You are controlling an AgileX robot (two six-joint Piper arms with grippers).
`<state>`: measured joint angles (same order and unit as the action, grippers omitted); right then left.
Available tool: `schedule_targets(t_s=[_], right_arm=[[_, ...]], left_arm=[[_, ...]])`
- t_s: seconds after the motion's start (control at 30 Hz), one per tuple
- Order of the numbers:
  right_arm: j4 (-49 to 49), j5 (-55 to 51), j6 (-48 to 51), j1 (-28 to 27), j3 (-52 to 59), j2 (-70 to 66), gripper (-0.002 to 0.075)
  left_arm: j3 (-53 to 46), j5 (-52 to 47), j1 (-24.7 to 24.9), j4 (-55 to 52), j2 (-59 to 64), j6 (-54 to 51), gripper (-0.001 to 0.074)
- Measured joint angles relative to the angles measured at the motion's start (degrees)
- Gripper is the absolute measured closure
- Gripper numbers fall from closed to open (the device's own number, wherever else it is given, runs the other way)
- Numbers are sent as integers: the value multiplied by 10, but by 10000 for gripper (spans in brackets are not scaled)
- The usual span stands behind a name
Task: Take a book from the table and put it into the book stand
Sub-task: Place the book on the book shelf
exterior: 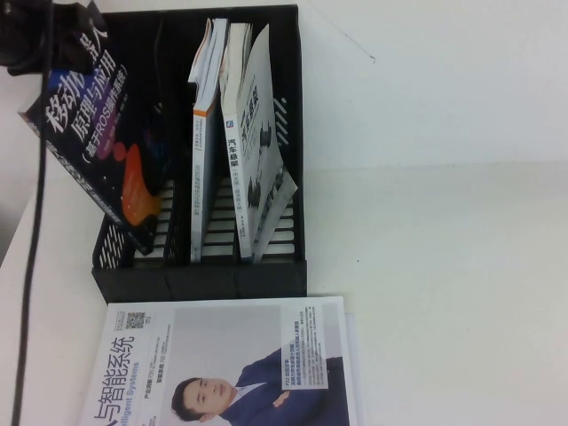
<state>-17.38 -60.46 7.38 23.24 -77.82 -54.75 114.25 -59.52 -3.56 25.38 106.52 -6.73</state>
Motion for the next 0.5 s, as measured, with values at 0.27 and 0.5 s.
schedule_targets(t_s=[0.27, 0.5], right_arm=[[14, -4, -1, 0, 0, 0, 721], [47, -5, -27, 0, 0, 17, 721]], left_arm=[[2, 33, 28, -43, 30, 0, 617], [5, 27, 39, -25, 39, -4, 398]])
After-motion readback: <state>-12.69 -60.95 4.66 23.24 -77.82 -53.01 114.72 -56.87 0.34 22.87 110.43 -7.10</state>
